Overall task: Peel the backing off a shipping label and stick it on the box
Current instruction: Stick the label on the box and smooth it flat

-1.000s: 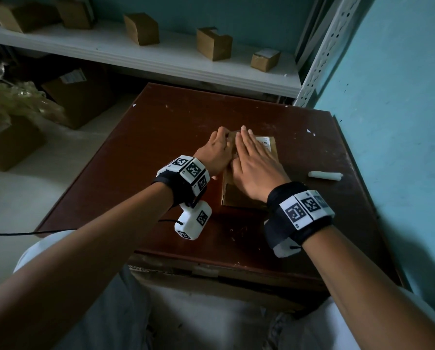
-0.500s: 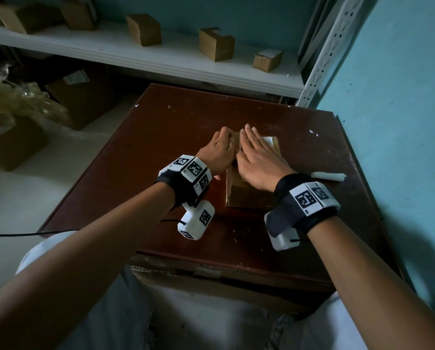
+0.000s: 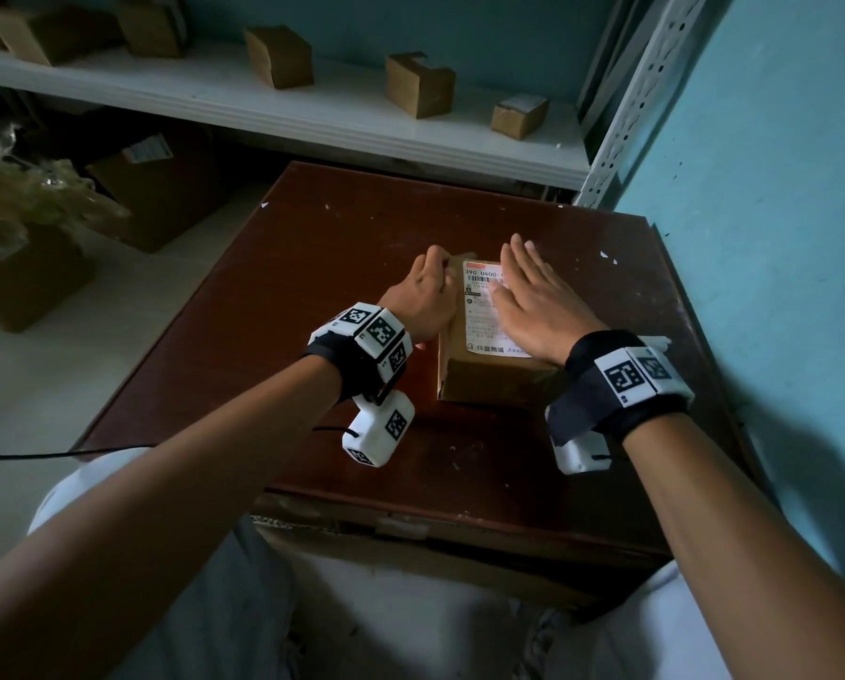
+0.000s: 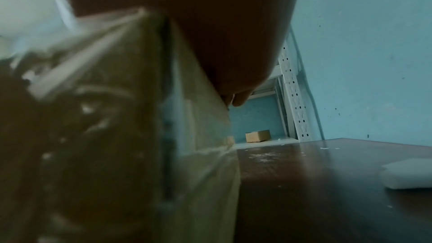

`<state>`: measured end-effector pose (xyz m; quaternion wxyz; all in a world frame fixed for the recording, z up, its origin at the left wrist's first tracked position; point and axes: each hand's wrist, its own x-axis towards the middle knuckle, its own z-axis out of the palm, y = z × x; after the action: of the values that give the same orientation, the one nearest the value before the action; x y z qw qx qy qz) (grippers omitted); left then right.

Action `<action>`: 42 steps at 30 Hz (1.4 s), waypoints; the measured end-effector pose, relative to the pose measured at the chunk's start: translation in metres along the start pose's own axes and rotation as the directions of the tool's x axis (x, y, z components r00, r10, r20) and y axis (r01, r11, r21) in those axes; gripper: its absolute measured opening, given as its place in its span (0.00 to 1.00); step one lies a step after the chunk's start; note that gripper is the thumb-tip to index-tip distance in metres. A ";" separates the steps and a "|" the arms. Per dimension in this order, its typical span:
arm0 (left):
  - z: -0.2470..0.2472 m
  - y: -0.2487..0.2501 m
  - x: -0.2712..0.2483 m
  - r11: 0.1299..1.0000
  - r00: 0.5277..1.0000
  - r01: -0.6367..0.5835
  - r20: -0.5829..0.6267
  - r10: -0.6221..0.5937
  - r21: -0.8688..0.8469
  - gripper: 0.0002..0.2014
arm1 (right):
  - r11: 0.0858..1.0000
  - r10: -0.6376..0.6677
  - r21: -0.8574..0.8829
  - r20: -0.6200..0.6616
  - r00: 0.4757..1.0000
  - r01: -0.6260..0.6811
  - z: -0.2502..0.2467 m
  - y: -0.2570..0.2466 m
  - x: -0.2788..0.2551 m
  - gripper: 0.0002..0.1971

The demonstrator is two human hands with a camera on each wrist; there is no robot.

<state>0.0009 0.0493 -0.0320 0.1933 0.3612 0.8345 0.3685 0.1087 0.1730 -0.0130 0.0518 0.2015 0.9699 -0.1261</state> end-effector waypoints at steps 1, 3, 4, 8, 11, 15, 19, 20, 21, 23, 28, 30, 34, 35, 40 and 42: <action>0.000 -0.001 0.000 1.000 1.000 -0.002 0.003 0.002 0.000 0.14 | 1.000 -0.003 -0.001 -0.010 1.000 0.003 0.001 0.002 -0.001 0.31; 0.001 -0.001 0.000 1.000 1.000 -0.006 0.005 0.006 -0.001 0.14 | 1.000 -0.003 0.012 -0.022 1.000 0.003 0.003 0.006 -0.003 0.30; 0.001 -0.002 0.001 1.000 1.000 -0.009 0.004 0.009 -0.001 0.13 | 1.000 -0.002 0.024 -0.027 1.000 0.003 0.004 0.008 -0.005 0.30; 0.002 -0.003 0.003 1.000 1.000 -0.015 0.004 0.015 -0.021 0.11 | 0.999 -0.005 0.052 -0.050 0.999 0.008 0.005 0.013 -0.011 0.31; 0.003 -0.004 0.004 0.999 1.000 -0.014 0.008 0.014 -0.029 0.12 | 0.999 -0.017 0.032 -0.064 0.998 0.019 0.006 0.014 -0.016 0.31; 0.003 -0.003 0.003 1.000 1.000 -0.003 -0.011 0.003 -0.007 0.13 | 0.999 -0.038 -0.042 -0.073 0.997 0.035 0.007 0.013 -0.021 0.31; 0.004 -0.001 0.001 1.000 1.000 -0.007 -0.027 0.007 -0.011 0.14 | 0.989 -0.061 -0.141 -0.087 0.994 0.049 0.008 0.009 -0.025 0.31; 0.005 -0.001 0.001 1.000 1.000 -0.006 -0.029 0.005 -0.013 0.14 | 0.985 -0.071 -0.162 -0.090 0.993 0.056 0.008 0.008 -0.026 0.31; 0.005 -0.002 0.001 1.000 1.000 -0.006 -0.030 0.005 -0.012 0.14 | 0.982 -0.081 -0.180 -0.094 0.992 0.063 0.009 0.006 -0.027 0.31; 0.005 -0.002 0.002 1.000 0.999 -0.013 -0.031 0.012 -0.012 0.14 | 0.975 -0.098 -0.210 -0.102 0.990 0.075 0.010 0.002 -0.029 0.31; 0.003 -0.002 0.002 0.999 1.000 -0.003 -0.011 0.003 -0.036 0.12 | 0.965 -0.154 -0.228 -0.079 0.985 0.132 0.013 -0.011 -0.034 0.30; 0.002 -0.001 0.001 0.999 1.000 0.009 -0.001 -0.009 -0.048 0.11 | 0.954 -0.191 -0.249 -0.078 0.978 0.166 0.016 -0.014 -0.033 0.29; 0.002 0.000 0.002 0.999 1.000 0.013 -0.005 -0.013 -0.044 0.13 | 0.951 -0.201 -0.249 -0.046 0.978 0.184 0.015 -0.018 -0.030 0.29; 0.002 0.000 0.001 0.999 1.000 0.011 -0.006 -0.011 -0.044 0.13 | 0.950 -0.203 -0.248 -0.037 0.979 0.188 0.015 -0.020 -0.029 0.29; 0.004 -0.004 0.005 0.999 1.000 -0.003 0.007 0.003 -0.032 0.15 | 0.960 -0.189 -0.218 -0.032 0.982 0.177 0.014 -0.026 -0.024 0.29; 0.005 -0.007 0.008 1.000 1.000 -0.016 0.019 0.016 -0.001 0.16 | 0.971 -0.170 -0.176 -0.026 0.985 0.162 0.014 -0.028 -0.021 0.29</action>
<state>-0.0046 0.0543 -0.0408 0.1982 0.3711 0.8297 0.3668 0.1177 0.1366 -0.0176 0.0384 0.1170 0.9915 -0.0412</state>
